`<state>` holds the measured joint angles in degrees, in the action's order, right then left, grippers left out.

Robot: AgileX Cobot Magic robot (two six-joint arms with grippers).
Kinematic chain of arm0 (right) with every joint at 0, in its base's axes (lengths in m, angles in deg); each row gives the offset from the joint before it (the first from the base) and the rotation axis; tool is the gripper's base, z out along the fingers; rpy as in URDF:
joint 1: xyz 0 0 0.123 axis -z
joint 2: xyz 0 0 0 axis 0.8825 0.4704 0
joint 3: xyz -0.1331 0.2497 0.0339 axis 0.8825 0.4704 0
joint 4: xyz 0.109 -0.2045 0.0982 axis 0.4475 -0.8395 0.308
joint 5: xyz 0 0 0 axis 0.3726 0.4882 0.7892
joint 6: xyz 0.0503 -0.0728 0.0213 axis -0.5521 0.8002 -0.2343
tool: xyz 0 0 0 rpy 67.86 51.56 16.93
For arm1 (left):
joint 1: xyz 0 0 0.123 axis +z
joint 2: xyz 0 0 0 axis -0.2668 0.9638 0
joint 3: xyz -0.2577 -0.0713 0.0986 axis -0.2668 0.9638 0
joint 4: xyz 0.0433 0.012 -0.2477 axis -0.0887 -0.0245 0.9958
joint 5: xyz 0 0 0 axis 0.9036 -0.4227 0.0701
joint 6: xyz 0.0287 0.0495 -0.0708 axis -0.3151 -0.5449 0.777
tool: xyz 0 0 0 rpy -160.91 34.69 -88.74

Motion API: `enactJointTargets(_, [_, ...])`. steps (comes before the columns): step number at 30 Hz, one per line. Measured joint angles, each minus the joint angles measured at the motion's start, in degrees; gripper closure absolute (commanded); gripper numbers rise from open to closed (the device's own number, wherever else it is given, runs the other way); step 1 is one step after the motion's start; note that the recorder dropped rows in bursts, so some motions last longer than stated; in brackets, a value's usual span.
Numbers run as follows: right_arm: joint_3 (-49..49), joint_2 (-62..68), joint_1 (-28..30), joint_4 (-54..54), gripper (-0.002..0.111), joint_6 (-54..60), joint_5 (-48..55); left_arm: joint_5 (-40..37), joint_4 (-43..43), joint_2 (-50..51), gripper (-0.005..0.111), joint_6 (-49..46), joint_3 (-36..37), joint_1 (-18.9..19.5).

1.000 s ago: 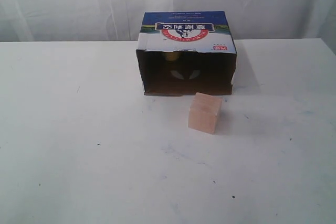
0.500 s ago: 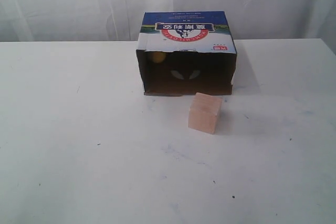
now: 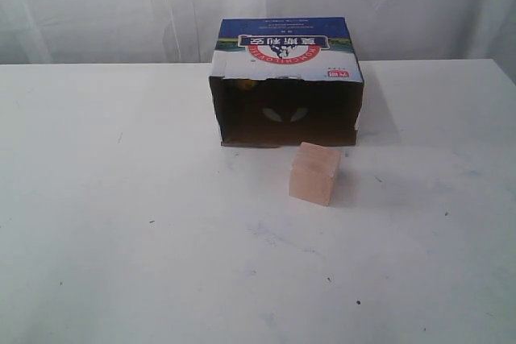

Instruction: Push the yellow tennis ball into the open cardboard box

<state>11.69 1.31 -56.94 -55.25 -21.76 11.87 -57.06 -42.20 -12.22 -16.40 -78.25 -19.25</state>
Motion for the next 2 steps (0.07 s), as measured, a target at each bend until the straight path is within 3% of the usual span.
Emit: enactJointTargets(2, [0.0, 0.0, 0.0, 0.0, 0.108, 0.0, 0.0, 0.0, 0.0, 0.0, 0.107, 0.0, 0.0, 0.0])
